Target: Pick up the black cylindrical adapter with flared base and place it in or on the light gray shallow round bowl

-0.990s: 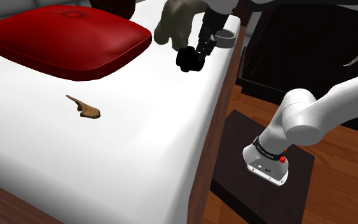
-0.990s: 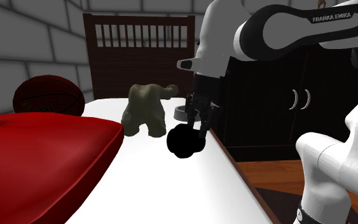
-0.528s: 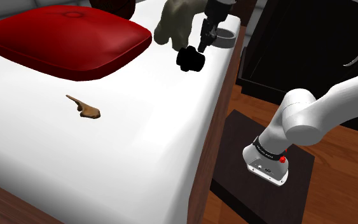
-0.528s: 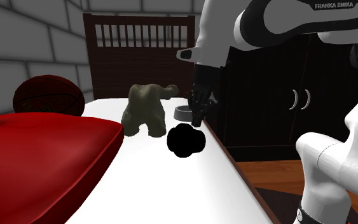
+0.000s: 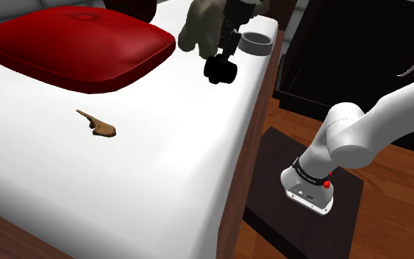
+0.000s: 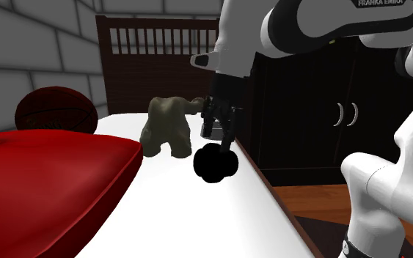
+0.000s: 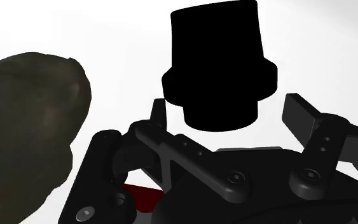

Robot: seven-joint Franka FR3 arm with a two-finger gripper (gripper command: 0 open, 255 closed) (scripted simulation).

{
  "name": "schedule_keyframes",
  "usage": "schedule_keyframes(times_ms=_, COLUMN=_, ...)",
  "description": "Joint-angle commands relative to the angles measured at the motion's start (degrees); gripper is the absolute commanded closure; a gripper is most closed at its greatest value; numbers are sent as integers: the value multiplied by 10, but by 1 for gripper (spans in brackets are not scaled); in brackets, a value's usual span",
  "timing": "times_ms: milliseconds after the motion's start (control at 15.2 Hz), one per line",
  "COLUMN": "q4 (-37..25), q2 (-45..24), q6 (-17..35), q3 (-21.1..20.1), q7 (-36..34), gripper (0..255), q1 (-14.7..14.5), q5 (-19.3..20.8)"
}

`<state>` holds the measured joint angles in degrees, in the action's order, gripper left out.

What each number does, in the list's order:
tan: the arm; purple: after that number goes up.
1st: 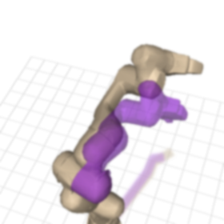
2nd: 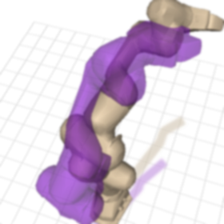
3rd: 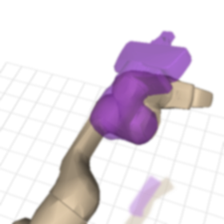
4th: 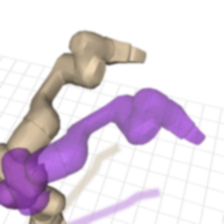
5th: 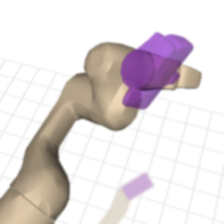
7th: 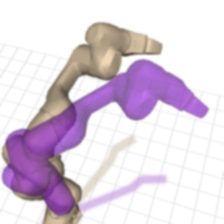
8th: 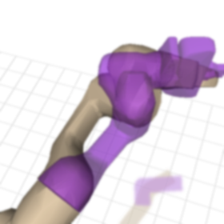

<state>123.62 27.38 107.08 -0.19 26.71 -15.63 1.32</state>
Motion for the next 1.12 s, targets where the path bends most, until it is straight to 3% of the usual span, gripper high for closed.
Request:
schedule_keyframes(times_ms=0, q4=-8, q2=-24, q6=26, q3=-11, q7=-20, gripper=0, q1=-3, q5=-3)
schedule_keyframes(times_ms=594, q4=28, q2=-53, q6=96, q3=-17, q7=-30, gripper=0, q1=-5, q5=-3)
schedule_keyframes(times_ms=1056, q4=28, q2=-53, q6=96, q3=-17, q7=-30, gripper=0, q1=-5, q5=-3)
